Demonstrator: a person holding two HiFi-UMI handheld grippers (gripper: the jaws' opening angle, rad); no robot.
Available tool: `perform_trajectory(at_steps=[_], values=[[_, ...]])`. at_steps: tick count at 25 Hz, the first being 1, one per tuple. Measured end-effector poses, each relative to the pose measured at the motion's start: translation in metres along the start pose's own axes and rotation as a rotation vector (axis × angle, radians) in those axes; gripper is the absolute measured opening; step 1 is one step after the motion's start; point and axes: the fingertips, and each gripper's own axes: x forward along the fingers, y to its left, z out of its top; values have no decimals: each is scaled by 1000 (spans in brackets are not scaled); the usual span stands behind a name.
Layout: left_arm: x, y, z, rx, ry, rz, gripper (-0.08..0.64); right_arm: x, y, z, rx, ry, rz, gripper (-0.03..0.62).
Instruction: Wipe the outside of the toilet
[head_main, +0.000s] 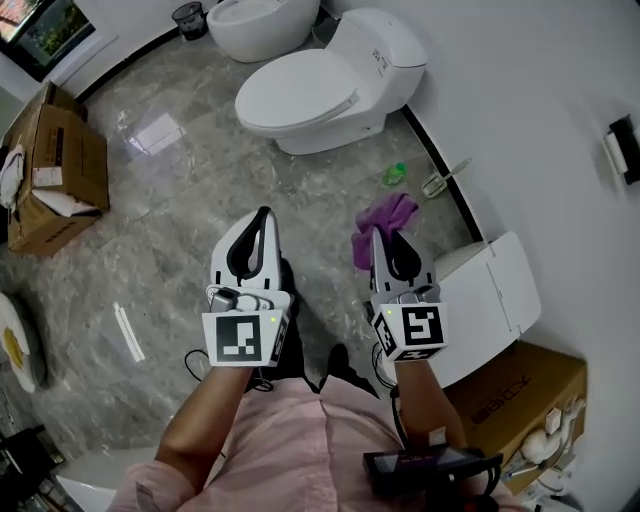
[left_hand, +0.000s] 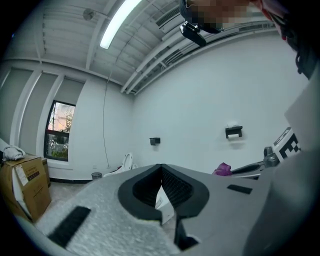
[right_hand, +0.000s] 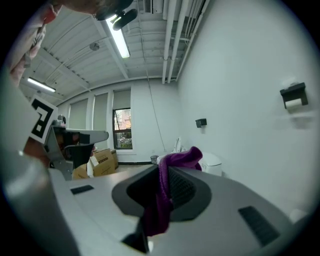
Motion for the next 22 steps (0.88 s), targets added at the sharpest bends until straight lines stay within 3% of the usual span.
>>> perform_trajectory(at_steps=[5,11,16,22], values=[[74,62,-17,-33,33,-36,6,84,2,10,-1,13,-22,60],[148,116,4,-23,-26,-84,6,158,-7,36,-21,6,-81,60],[184,139,22,-37,-32,-107,6,193,-15,68,-46,-29,-116,60],[221,132,27,-9,-38,-143,6,215,-47,84,-65,-62,-159,60]])
